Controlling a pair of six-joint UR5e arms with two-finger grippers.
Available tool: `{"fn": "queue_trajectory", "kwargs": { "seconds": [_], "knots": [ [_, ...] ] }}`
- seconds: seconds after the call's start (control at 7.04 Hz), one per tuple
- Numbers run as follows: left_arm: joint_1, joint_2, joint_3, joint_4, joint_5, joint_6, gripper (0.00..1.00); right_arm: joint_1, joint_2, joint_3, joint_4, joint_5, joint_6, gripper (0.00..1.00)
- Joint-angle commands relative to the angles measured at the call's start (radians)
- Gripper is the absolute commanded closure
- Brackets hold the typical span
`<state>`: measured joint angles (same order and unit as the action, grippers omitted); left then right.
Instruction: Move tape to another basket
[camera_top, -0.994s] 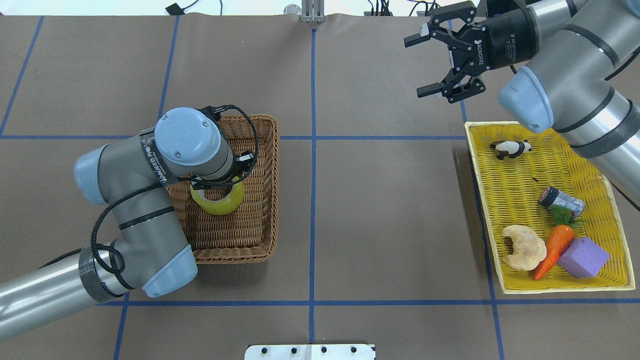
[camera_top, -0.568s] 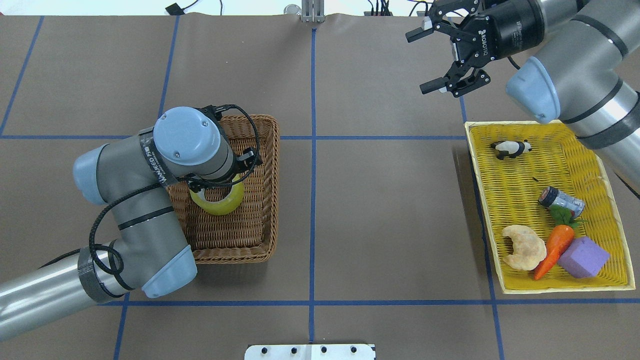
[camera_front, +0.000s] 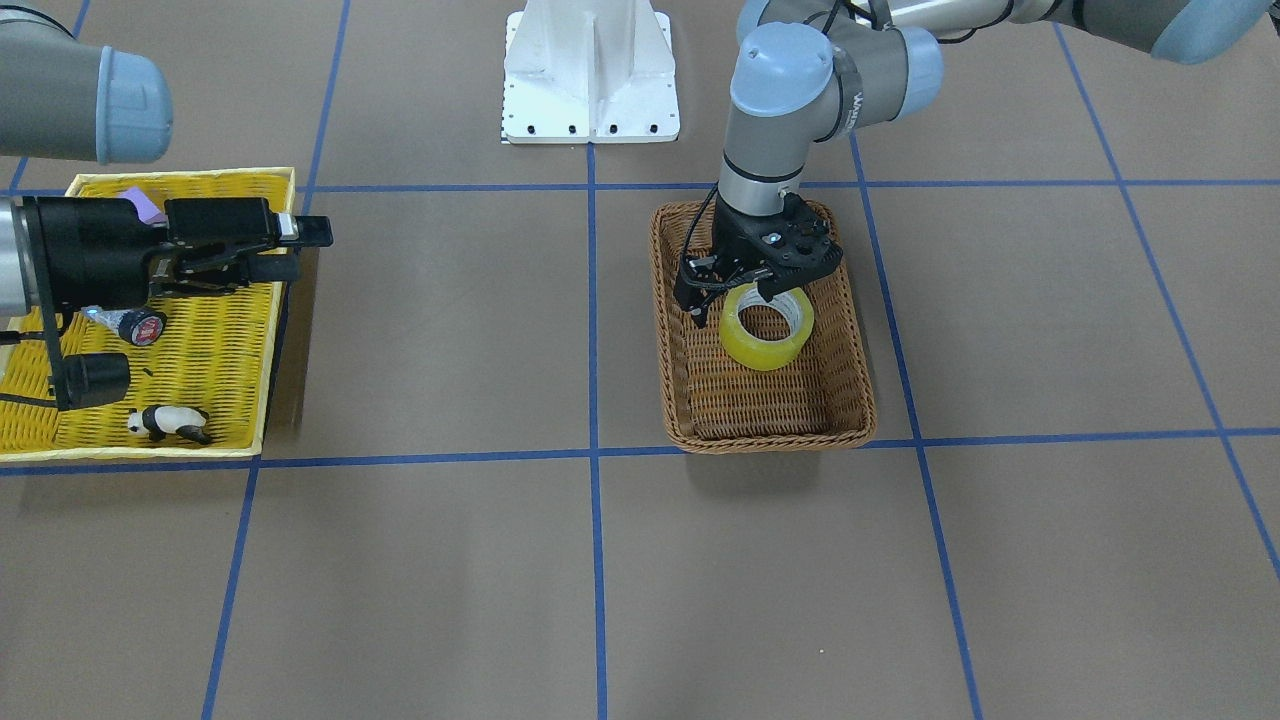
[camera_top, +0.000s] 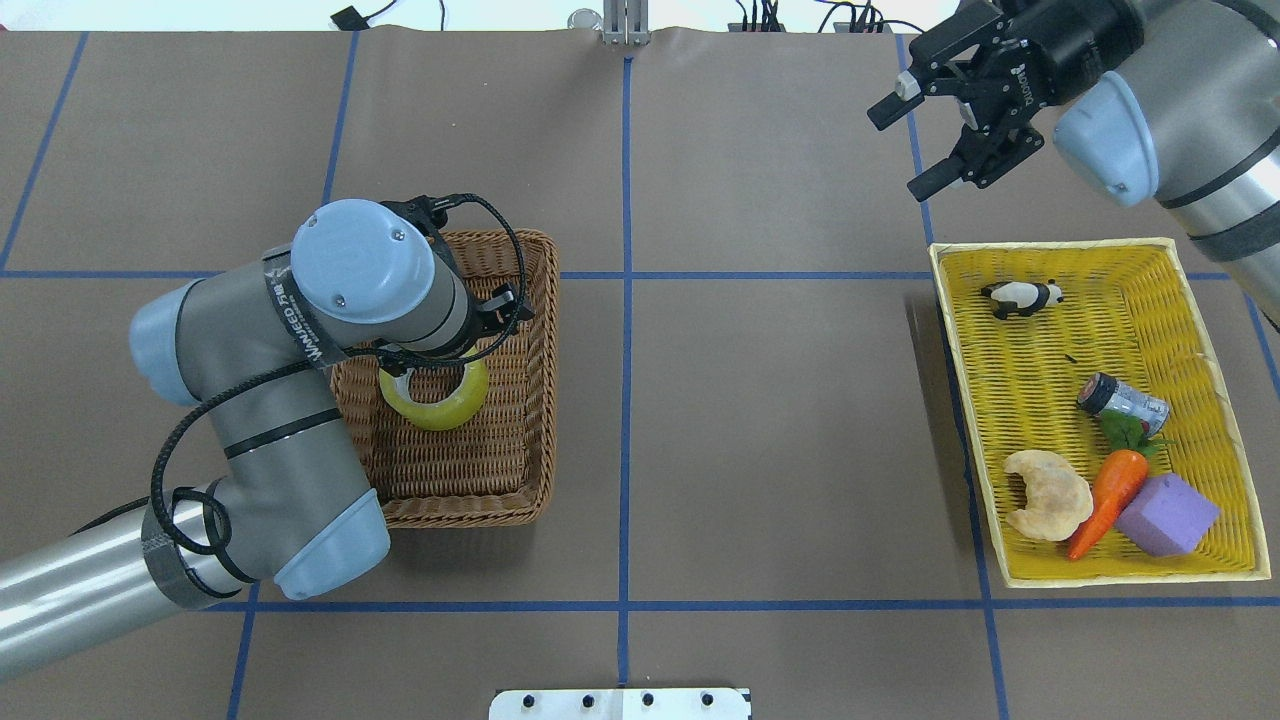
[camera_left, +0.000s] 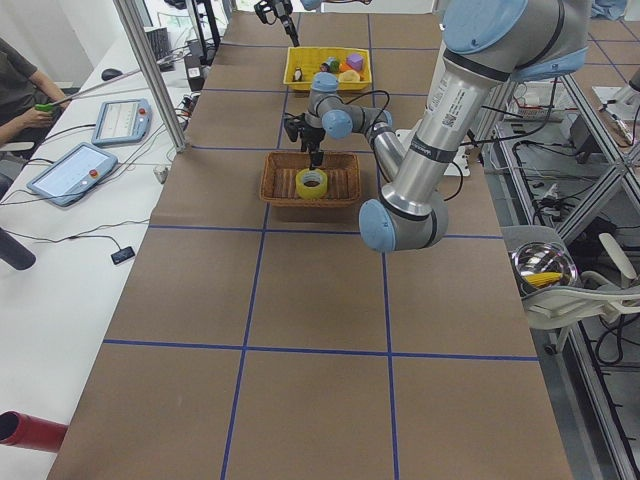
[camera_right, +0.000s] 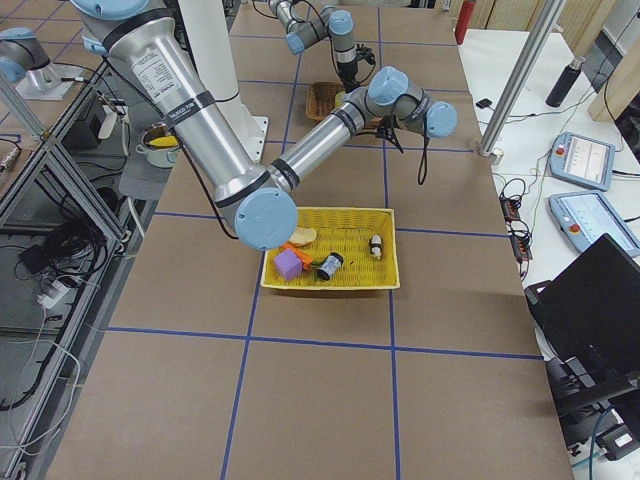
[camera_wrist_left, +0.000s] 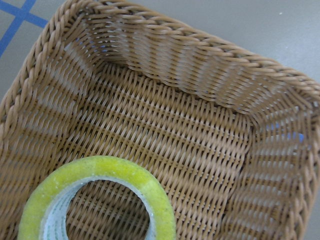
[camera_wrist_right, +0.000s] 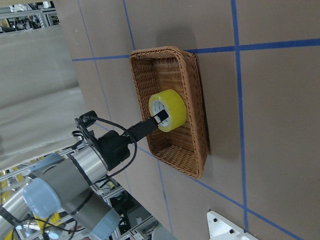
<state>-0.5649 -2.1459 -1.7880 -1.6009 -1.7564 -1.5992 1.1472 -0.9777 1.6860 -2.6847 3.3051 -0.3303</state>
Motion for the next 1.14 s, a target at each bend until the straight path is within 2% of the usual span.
{"fn": "queue_trajectory", "kwargs": {
  "seconds": [0.0, 0.14, 0.28, 0.43, 0.57, 0.71, 0.85, 0.99],
  "knots": [
    [-0.032, 0.001, -0.056, 0.004, 0.0, 0.028, 0.02, 0.032, -0.009, -0.006, 0.08, -0.111, 0.001, 0.03],
    [-0.073, 0.009, -0.101, 0.012, 0.002, 0.086, 0.02, 0.045, 0.0, -0.021, 0.119, -0.215, 0.004, 0.0],
    [-0.123, 0.011, -0.109, 0.015, 0.002, 0.11, 0.02, 0.063, -0.009, -0.041, 0.155, -0.237, 0.002, 0.0],
    [-0.166, 0.018, -0.117, 0.022, 0.002, 0.175, 0.02, 0.083, -0.006, -0.064, 0.158, -0.316, 0.004, 0.0],
    [-0.225, 0.036, -0.146, 0.056, 0.002, 0.268, 0.02, 0.112, -0.007, -0.09, 0.166, -0.375, 0.005, 0.0],
    [-0.272, 0.076, -0.184, 0.112, -0.032, 0.383, 0.02, 0.138, -0.004, -0.092, 0.198, -0.478, 0.043, 0.0],
    [-0.359, 0.114, -0.195, 0.117, -0.117, 0.504, 0.02, 0.152, -0.015, -0.094, 0.338, -0.59, 0.16, 0.0],
    [-0.431, 0.151, -0.194, 0.119, -0.185, 0.624, 0.02, 0.152, -0.071, -0.1, 0.502, -0.646, 0.262, 0.0]
  ]
}}
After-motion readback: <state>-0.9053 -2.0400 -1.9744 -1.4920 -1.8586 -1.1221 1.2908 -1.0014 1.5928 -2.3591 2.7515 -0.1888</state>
